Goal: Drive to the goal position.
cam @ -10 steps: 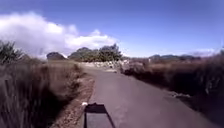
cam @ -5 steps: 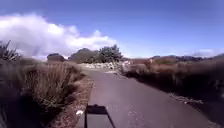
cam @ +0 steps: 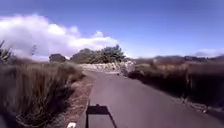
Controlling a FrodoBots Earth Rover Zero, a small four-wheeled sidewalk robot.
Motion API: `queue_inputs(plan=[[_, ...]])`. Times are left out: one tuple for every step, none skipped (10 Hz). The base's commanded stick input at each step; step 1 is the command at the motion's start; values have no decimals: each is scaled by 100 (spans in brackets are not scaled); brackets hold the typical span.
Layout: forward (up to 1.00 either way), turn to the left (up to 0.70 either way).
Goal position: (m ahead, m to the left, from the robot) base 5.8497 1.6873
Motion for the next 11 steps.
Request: queue_inputs(plan=[[70, 1], [70, 1], [70, 1], [70, 6], [70, 12], [70, 14], [70, 14], [70, 0], [70, 0], [70, 1], [70, 1]])
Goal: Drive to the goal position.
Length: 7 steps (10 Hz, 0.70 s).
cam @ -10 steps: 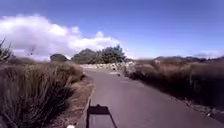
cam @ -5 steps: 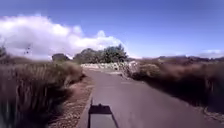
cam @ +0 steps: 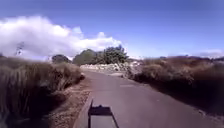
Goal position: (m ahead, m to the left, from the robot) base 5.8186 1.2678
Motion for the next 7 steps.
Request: queue_inputs(plan=[[70, 1], [70, 1], [70, 1], [70, 1], [70, 1], [70, 1], [70, 0]])
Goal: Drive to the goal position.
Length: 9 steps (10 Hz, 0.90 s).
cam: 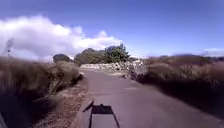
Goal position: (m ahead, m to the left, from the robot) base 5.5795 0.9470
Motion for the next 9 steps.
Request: queue_inputs(plan=[[70, 1], [70, 1], [70, 1], [70, 1], [70, 1], [70, 1], [70, 3], [70, 9], [70, 14]])
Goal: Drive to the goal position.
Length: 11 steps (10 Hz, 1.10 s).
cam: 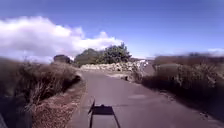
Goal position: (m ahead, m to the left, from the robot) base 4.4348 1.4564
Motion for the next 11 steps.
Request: queue_inputs(plan=[[70, 14], [70, 14], [70, 14], [70, 14], [70, 14], [70, 14], [70, 14], [70, 14], [70, 14], [70, 14], [70, 14]])
